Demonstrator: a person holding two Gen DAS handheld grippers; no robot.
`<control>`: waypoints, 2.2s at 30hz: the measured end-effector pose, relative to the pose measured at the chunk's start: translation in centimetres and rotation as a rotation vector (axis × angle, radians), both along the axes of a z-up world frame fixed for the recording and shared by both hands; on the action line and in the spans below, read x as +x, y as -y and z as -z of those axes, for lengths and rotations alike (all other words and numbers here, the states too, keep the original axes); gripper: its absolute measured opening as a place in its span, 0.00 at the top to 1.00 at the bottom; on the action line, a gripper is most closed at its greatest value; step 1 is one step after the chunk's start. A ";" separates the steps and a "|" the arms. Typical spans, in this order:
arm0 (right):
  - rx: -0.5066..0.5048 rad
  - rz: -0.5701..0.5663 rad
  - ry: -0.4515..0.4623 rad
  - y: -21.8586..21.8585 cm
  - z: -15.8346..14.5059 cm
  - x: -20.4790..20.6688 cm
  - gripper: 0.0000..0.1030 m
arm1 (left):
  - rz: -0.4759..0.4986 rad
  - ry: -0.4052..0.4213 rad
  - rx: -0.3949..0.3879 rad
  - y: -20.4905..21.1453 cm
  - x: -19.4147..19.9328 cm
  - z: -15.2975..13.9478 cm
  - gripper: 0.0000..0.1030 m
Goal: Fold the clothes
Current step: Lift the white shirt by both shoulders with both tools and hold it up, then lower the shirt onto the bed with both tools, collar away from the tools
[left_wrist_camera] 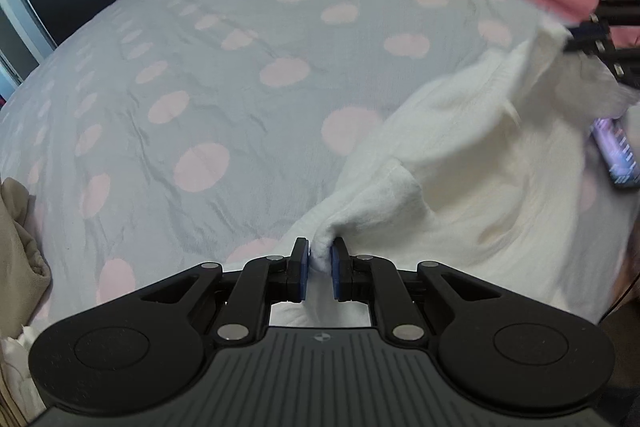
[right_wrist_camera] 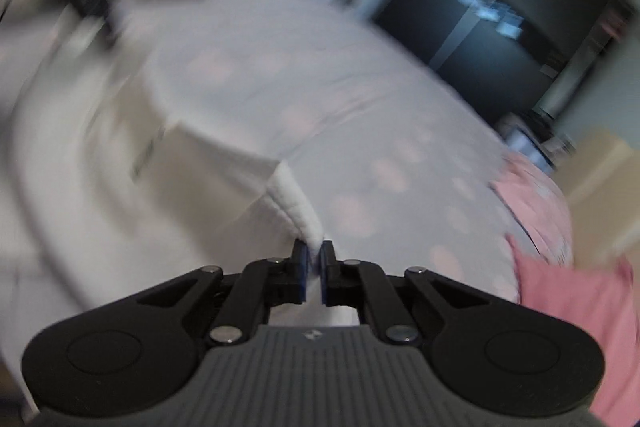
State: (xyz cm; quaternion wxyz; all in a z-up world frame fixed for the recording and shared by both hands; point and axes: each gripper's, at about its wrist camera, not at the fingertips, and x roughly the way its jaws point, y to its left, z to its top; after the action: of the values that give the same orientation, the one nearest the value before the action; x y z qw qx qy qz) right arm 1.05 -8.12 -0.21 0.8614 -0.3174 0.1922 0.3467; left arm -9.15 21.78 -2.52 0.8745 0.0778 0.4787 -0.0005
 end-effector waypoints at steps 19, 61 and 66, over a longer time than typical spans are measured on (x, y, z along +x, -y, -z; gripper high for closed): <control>0.265 0.129 0.660 -2.5 -26.5 -8.8 0.94 | -0.159 0.860 0.151 2.0 -13.0 -33.4 0.94; 0.125 0.105 0.599 -12.4 -17.9 -0.5 0.94 | -0.092 0.572 0.415 2.2 -4.3 -26.8 0.94; 0.039 0.118 0.455 -15.2 -11.6 6.3 0.94 | -0.093 0.431 0.384 -1.4 3.1 -19.1 0.94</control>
State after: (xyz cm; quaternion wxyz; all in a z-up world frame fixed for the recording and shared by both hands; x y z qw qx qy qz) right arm 7.40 7.07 11.43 0.9074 -0.3588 0.0048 0.2189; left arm -6.01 23.20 16.62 0.9245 0.2181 0.2763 0.1467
